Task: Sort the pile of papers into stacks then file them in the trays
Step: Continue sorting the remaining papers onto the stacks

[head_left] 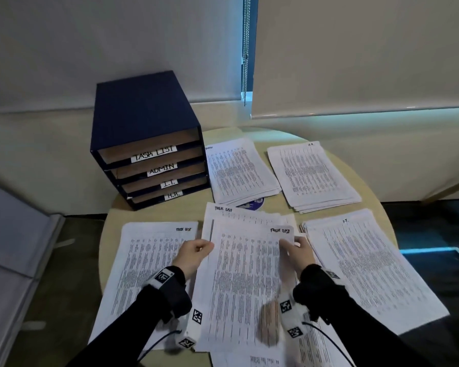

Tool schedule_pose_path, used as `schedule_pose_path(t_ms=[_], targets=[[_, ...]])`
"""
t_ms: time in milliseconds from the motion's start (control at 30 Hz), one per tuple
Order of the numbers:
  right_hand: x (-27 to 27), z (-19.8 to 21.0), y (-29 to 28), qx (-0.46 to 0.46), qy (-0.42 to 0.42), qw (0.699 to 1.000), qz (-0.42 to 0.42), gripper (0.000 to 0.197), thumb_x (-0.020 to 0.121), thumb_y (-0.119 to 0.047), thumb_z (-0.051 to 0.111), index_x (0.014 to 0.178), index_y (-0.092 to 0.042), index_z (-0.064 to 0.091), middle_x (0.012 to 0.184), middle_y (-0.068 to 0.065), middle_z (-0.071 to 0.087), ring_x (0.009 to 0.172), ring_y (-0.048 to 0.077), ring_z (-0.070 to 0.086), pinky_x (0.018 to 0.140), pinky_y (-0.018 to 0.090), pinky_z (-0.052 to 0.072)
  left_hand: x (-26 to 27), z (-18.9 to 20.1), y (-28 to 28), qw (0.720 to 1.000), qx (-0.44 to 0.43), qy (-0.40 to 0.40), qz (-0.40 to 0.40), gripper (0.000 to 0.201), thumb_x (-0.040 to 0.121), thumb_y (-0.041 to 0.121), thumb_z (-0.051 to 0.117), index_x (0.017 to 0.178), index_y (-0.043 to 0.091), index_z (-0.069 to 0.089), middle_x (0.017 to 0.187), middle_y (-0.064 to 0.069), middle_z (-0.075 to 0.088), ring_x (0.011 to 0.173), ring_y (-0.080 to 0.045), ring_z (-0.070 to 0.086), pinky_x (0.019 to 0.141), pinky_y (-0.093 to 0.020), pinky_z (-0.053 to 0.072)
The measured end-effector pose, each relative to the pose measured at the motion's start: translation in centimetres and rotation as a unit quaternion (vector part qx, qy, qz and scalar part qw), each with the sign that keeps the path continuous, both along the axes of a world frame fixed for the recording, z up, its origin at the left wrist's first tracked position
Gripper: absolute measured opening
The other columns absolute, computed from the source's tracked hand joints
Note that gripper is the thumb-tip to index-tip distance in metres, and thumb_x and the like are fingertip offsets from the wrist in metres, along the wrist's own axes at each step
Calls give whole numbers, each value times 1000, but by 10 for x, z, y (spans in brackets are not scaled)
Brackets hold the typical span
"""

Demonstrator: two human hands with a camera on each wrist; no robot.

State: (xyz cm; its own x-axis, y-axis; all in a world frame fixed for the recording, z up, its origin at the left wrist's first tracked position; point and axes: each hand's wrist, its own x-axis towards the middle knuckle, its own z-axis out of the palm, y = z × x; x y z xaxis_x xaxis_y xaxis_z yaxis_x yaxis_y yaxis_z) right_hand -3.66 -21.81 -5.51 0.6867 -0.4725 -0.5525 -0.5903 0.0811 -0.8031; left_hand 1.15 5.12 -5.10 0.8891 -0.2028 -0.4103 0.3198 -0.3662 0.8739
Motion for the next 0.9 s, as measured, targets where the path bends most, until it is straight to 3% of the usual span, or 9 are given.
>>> schedule_pose_path(t_ms=[133, 267, 400, 567, 700, 900], targets=[[-14, -4, 7, -34, 26, 999, -30, 34, 80, -12, 72, 106, -10, 49, 103, 13, 58, 94, 30, 57, 85, 39, 47, -2, -5, -2, 999, 20, -3, 38, 18, 90, 26, 66, 97, 10, 70, 106, 1, 64, 113, -19, 54, 99, -31, 36], [-24, 3, 15, -118, 14, 993, -29, 20, 80, -10, 69, 92, -9, 53, 84, 6, 57, 76, 24, 53, 59, 27, 37, -2, -8, -2, 998, 3, 17, 65, 18, 83, 25, 74, 86, 8, 70, 102, 5, 64, 113, -18, 51, 104, -36, 32], [-26, -1, 14, -180, 2, 984, -12, 18, 79, -14, 68, 69, -10, 53, 64, 1, 55, 61, 22, 50, 49, 24, 32, -1, -10, -2, 996, 1, 18, 85, 17, 82, 24, 76, 82, 9, 67, 108, 1, 63, 121, -20, 48, 109, -39, 30], [-29, -1, 14, -204, -2, 979, 23, 18, 81, -17, 66, 66, -14, 56, 66, 2, 60, 64, 24, 54, 49, 21, 34, -1, -17, -1, 995, 35, 12, 96, 22, 78, 29, 79, 79, 12, 65, 113, -2, 62, 126, -24, 48, 109, -41, 30], [-32, 0, 14, -187, 13, 981, 47, 2, 82, -14, 63, 83, -16, 63, 77, 2, 64, 69, 21, 57, 50, 17, 33, -2, -14, -3, 994, 20, 20, 106, 24, 77, 26, 79, 73, 11, 61, 111, -4, 65, 120, -21, 49, 101, -36, 30], [-31, -5, 11, -208, 19, 977, 54, 4, 79, -13, 63, 80, -10, 62, 76, 4, 65, 69, 23, 56, 52, 22, 35, -2, -9, -1, 992, 13, 23, 125, 25, 78, 23, 79, 71, 10, 59, 108, -7, 65, 113, -19, 50, 96, -31, 29]])
